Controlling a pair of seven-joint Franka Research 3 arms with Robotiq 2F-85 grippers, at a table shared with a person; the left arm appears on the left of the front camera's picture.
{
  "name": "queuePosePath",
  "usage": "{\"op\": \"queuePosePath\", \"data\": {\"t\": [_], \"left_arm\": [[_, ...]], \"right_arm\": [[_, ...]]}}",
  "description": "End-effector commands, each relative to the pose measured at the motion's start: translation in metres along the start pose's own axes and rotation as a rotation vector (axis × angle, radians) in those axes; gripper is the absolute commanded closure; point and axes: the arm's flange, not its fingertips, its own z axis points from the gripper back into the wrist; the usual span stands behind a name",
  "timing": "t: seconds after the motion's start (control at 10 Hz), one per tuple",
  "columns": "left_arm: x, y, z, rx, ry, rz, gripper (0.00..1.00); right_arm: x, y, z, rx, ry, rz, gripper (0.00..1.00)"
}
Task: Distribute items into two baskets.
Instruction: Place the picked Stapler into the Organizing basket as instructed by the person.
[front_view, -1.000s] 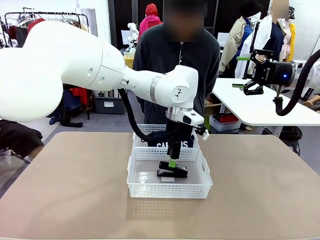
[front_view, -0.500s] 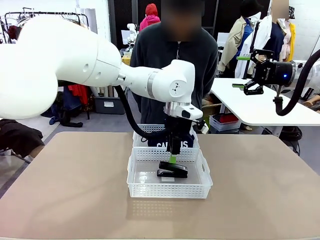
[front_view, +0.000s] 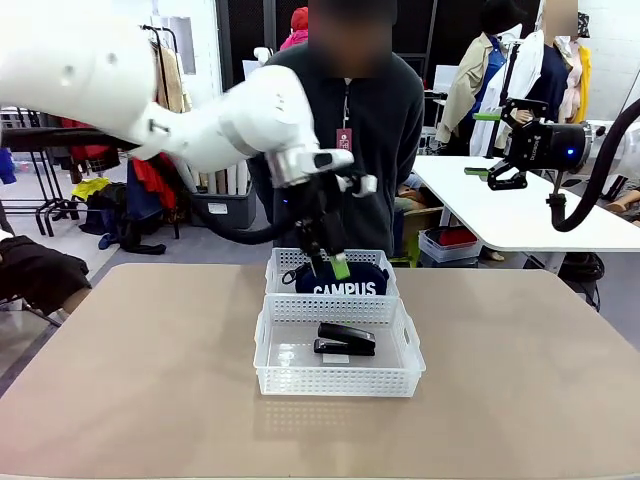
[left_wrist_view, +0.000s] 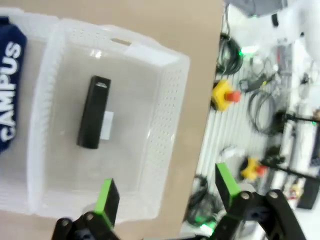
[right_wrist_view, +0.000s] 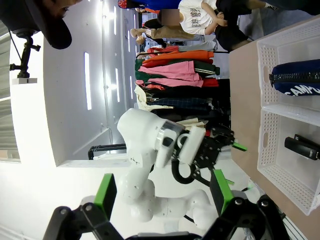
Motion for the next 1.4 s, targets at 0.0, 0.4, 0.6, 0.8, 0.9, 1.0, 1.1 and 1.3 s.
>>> {"op": "queuePosePath", "data": {"t": [0.0, 0.4, 0.6, 0.8, 0.9, 1.0, 1.1, 1.3], "left_arm": [[-0.043, -0.008, 0.007, 0.008, -0.1, 0.007, 0.0], [-0.062, -0.012, 0.025, 0.18, -0.06, 0.056, 0.0], [-0.063, 0.003, 0.041, 0.015, -0.162, 0.044, 0.0], [-0.063, 0.003, 0.041, 0.015, -0.162, 0.044, 0.0], [-0.063, 0.001, 0.036, 0.046, -0.144, 0.045, 0.0], [-0.064, 0.008, 0.051, -0.039, -0.253, 0.12, 0.0], [-0.074, 0.018, 0.074, -0.091, -0.366, 0.249, 0.0], [-0.09, 0.032, 0.102, -0.141, -0.453, 0.381, 0.0]], "right_arm": [[-0.002, 0.001, -0.001, 0.011, -0.016, -0.002, 0.0], [-0.002, 0.001, -0.001, 0.011, -0.016, -0.002, 0.0], [-0.002, 0.001, -0.001, 0.011, -0.016, -0.002, 0.0], [-0.002, 0.001, -0.001, 0.011, -0.016, -0.002, 0.0], [-0.002, 0.001, -0.001, 0.011, -0.016, -0.002, 0.0], [-0.002, 0.001, -0.001, 0.011, -0.016, -0.002, 0.0], [-0.002, 0.001, -0.001, 0.011, -0.016, -0.002, 0.0], [-0.002, 0.001, -0.001, 0.011, -0.016, -0.002, 0.0]]}}
